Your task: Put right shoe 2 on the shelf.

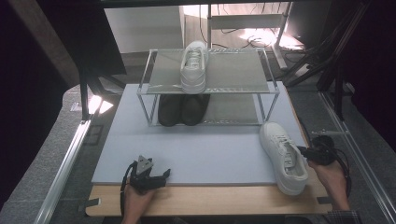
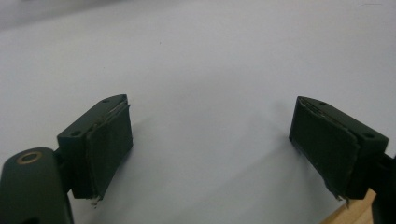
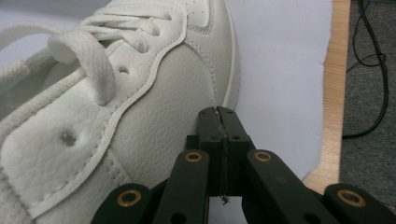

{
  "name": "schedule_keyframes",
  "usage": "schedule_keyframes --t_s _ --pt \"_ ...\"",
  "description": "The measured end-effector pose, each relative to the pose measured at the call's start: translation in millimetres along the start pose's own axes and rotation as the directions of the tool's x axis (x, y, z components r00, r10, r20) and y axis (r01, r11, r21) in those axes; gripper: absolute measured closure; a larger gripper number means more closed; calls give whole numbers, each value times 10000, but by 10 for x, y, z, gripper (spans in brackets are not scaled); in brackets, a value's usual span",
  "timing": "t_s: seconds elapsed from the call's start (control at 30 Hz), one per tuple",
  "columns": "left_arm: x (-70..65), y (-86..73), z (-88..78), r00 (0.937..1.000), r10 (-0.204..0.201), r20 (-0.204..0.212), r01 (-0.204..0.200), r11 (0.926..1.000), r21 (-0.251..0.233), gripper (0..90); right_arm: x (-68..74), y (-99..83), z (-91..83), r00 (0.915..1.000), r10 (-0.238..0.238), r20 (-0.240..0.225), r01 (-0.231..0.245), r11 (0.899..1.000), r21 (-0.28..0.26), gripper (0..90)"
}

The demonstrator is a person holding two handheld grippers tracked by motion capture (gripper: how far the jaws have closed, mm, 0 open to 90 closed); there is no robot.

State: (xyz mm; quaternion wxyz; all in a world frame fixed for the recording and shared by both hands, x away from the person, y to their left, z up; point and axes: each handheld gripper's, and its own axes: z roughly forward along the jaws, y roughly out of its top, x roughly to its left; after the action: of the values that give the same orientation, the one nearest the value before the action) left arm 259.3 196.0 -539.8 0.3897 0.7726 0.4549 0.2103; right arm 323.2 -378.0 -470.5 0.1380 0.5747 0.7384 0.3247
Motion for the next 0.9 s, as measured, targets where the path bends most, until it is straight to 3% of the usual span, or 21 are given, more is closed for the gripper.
schedule_keyframes --t_s 0.5,0.9 --pt "2 0 -1 10000 25 -3 -25 10000 24 129 327 80 176 9955 -523 -795 528 9986 36 895" --pt "2 0 -2 10000 26 -1 -26 10000 28 129 686 150 328 9859 -1024 -1326 1052 9944 141 895"
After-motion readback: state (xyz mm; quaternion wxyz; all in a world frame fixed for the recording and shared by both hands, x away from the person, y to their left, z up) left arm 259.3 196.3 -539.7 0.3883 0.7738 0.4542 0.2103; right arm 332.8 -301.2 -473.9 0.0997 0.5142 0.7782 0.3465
